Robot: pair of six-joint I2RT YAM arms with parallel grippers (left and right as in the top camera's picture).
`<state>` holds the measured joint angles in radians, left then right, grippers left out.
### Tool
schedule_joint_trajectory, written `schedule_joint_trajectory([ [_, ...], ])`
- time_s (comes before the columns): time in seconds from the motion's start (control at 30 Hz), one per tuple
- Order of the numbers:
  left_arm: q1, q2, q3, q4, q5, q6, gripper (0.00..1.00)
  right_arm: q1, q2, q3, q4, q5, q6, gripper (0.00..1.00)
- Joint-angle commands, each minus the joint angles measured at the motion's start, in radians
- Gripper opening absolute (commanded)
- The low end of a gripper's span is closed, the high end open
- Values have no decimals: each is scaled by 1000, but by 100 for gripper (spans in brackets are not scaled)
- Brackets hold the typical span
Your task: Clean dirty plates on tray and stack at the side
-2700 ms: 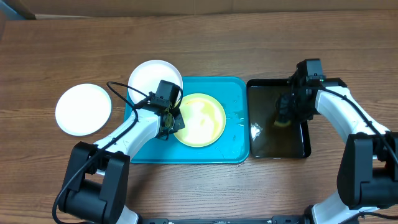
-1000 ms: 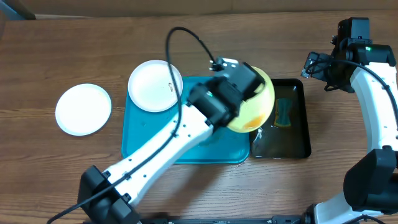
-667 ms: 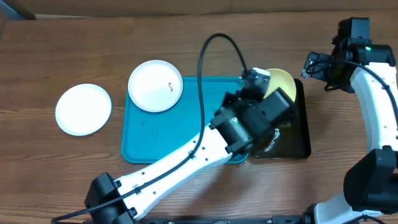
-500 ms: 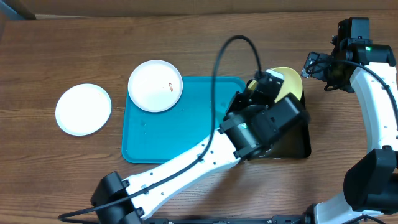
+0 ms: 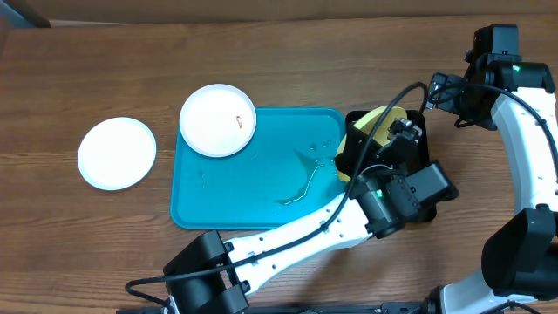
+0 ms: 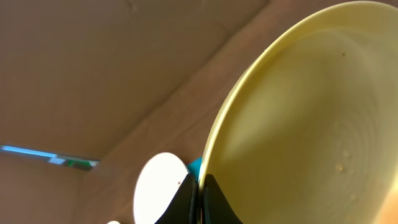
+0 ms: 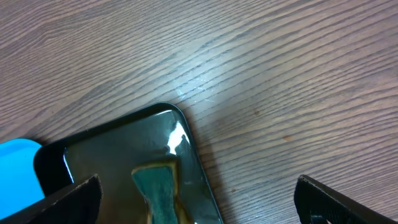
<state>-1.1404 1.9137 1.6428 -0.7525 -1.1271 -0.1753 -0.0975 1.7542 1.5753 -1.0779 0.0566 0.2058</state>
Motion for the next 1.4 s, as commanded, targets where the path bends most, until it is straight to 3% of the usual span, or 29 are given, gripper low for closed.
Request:
schedule_joint_trajectory([
  [0.0,-12,-5,23,9,-89,18,4,3,-11,9,2,10,3,100],
  [0.2,-47,-5,23,14,-199,-35,4,3,-11,9,2,10,3,100],
  [0.4,-64,-5,23,31,-192,-64,4,3,-11,9,2,10,3,100],
  [0.63,-24,-11,23,21,31,-118,4,3,-11,9,2,10,3,100],
  [0.83,51,-68,23,-47,332,-280,4,3,-11,9,2,10,3,100],
  [1.03,256,-167,23,-109,733,-371,4,3,-11,9,2,10,3,100],
  [1.2,494,-221,23,-244,925,-463,4,3,-11,9,2,10,3,100],
  [1.23,599,-227,23,-316,975,-488,4,3,-11,9,2,10,3,100],
  [1.37,824,-227,22,-453,1035,-495,4,3,-11,9,2,10,3,100],
])
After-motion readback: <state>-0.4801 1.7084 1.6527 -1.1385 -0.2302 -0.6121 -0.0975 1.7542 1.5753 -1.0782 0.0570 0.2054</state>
